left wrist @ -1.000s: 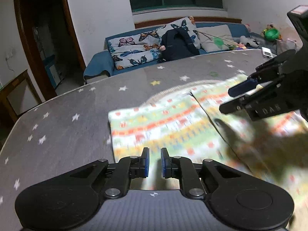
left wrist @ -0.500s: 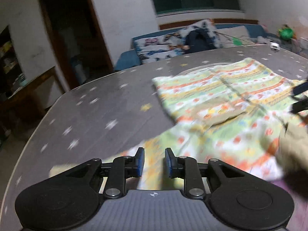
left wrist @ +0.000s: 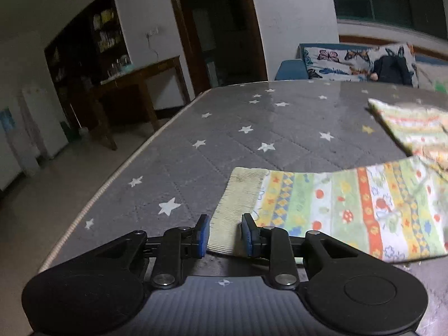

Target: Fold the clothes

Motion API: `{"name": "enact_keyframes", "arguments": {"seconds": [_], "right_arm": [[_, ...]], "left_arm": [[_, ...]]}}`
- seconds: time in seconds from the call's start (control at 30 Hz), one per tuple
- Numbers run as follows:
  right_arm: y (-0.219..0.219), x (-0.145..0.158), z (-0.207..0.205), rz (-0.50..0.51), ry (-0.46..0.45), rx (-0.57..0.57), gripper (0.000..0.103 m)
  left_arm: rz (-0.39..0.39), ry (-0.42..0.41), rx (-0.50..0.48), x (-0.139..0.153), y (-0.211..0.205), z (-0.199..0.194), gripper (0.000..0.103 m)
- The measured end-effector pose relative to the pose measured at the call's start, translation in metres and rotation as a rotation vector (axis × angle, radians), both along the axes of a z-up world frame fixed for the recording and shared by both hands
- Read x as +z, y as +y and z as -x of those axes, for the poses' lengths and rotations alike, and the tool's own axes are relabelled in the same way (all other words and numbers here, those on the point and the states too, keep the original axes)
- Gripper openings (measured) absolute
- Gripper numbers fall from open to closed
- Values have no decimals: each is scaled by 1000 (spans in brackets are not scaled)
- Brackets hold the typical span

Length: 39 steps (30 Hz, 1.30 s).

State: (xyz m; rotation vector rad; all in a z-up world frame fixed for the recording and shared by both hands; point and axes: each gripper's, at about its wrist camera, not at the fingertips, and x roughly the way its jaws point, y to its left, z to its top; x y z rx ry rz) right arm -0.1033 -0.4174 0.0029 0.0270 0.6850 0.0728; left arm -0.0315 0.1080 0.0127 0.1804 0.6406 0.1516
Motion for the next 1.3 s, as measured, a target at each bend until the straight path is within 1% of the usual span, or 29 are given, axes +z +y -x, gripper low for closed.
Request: {"name": "enact_keyframes", "arguments": {"seconds": [0.07, 0.1, 0.17, 0.27, 0.3, 0.37, 0.47, 0.53, 0.6, 0.67, 0.7, 0.77, 0.93, 0.97, 1.07, 1.1, 1.17, 1.3], "right_arm": [[-16, -1, 6, 0, -6, -62, 60], [-24, -2, 8, 4, -5, -95, 60], [-40, -5, 13, 12, -1, -159, 60], [-62, -9, 19, 21, -1, -236, 60], [-69, -10, 22, 25, -1, -263, 60], [-80, -10, 26, 24, -1, -309, 60], [-92, -7, 34, -8, -7, -358, 60], [-90, -3, 38, -2, -22, -364, 60], [-84, 4, 40, -12, -45, -339, 60], [-69, 11, 38, -18, -63, -288, 60], [-60, 14, 37, -23, -69, -257, 60], [-36, 21, 30, -37, -69, -160, 60], [29, 31, 15, -62, -67, 89, 60], [45, 33, 11, -70, -66, 142, 60], [84, 38, 3, -48, -79, 248, 60], [96, 40, 0, -35, -84, 279, 60], [119, 40, -4, -3, -90, 338, 60], [152, 33, -3, 60, -75, 427, 60]], "left_arm": [[-15, 9, 8, 2, 1, -4, 32], [-44, 6, 3, 1, -2, -5, 32], [-143, -6, -7, -4, -10, -6, 33], [-234, -18, -7, -10, -18, -8, 33], [-248, -18, -10, -11, -20, -8, 33], [-254, -20, -15, -12, -21, -8, 33], [-205, -14, -2, -12, -16, -10, 33], [-182, -3, 12, -9, -16, -12, 32], [-171, -16, 6, -3, -23, -9, 32], [-144, -43, -21, 7, -34, -3, 32], [-120, -57, -50, 13, -43, 2, 32], [-74, -67, -139, 23, -66, 13, 32], [-35, -111, -390, 41, -136, 41, 32], [-20, -112, -428, 44, -147, 44, 32], [24, -100, -553, 45, -176, 53, 32], [16, -95, -583, 43, -185, 56, 32], [-25, -84, -653, 34, -201, 65, 32], [-86, -59, -769, 19, -217, 82, 32]]}}
